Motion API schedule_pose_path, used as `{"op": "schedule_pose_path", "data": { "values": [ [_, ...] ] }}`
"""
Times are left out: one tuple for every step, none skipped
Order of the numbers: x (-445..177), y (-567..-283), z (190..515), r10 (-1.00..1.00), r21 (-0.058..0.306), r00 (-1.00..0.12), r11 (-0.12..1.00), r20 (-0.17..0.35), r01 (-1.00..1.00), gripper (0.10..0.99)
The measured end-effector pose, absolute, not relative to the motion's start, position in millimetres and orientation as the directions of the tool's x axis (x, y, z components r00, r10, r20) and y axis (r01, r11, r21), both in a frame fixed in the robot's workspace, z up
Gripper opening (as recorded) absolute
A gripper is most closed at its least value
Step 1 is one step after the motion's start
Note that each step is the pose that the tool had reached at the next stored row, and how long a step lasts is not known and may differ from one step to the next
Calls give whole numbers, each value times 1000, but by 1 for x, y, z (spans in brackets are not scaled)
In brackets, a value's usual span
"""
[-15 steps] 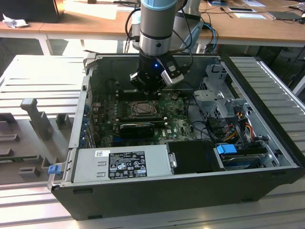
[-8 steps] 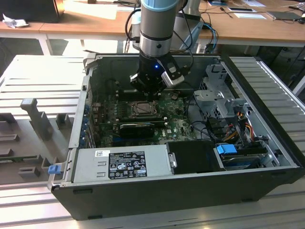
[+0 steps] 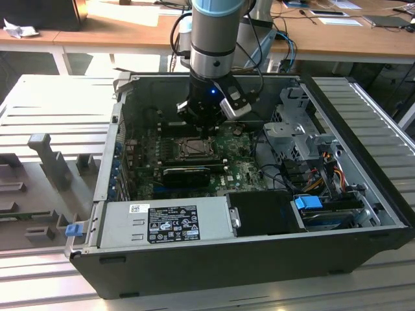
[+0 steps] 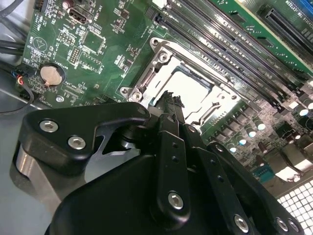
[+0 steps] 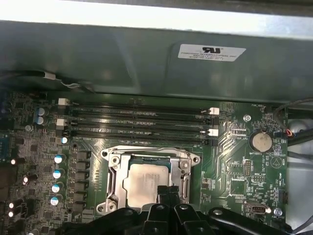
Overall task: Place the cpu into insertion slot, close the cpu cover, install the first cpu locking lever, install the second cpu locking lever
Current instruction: 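Install the second cpu locking lever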
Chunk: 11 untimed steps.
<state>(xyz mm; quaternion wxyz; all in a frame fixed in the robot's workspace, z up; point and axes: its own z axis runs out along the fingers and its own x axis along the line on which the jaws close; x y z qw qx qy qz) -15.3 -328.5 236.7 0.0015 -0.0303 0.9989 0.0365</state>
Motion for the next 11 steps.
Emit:
{"op": "schedule_pose_path", "data": {
  "values": [
    [-15, -329, 237, -60, 73, -998, 996, -5, -61, 106],
    [-15, -330, 237, -60, 73, -998, 996, -5, -61, 106],
    [-15, -330, 237, -60, 73, -998, 996, -5, -60, 106],
    [-15, -331, 237, -60, 73, -998, 996, -5, -60, 106],
    [-15, -331, 237, -60, 73, -998, 996, -5, -61, 106],
    [-15, -332, 237, -60, 73, -998, 996, -5, -61, 106],
    [-15, -333, 237, -60, 73, -998, 996, -5, -61, 106],
    [-15, -334, 237, -60, 73, -998, 996, -5, -60, 106],
    [-15, -334, 237, -60, 73, -998, 996, -5, -61, 106],
    [-15, -334, 237, -60, 73, -998, 996, -5, -60, 106],
    [-15, -335, 237, -60, 73, -998, 996, -5, -60, 106]
  ]
}}
